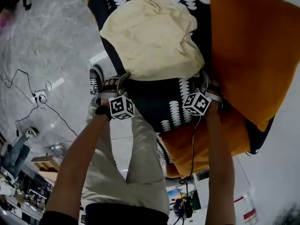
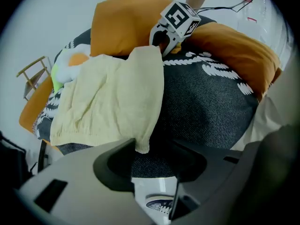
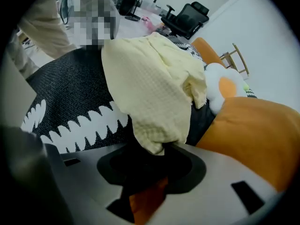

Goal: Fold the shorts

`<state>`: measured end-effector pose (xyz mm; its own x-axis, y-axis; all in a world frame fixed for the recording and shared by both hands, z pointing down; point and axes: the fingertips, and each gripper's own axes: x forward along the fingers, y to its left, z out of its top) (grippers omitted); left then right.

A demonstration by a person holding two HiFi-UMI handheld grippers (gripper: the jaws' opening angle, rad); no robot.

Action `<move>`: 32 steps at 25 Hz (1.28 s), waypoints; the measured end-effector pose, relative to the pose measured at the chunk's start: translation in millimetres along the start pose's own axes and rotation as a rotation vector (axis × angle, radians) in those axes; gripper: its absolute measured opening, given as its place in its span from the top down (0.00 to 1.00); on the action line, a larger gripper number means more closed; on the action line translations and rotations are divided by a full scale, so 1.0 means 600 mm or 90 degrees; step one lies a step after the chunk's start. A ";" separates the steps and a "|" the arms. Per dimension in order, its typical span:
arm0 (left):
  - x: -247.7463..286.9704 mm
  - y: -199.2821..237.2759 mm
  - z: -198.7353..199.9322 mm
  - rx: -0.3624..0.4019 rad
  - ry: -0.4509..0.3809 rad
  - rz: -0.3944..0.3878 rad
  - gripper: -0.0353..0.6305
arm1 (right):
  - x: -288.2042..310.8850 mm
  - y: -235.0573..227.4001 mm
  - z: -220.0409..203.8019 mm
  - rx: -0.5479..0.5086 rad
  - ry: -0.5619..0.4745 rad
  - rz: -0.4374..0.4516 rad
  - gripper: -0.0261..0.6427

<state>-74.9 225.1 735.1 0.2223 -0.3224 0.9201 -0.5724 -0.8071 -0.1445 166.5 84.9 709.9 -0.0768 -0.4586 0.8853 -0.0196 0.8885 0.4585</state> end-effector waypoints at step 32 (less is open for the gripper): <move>-0.296 0.006 0.017 -0.368 -0.146 -0.155 0.89 | -0.204 -0.275 0.130 -0.444 0.077 0.056 0.91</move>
<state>-108.5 274.4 567.4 0.5247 -0.3127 0.7918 -0.8011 -0.4959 0.3351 101.7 -3.8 519.8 0.0635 -0.4207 0.9050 0.6274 0.7221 0.2916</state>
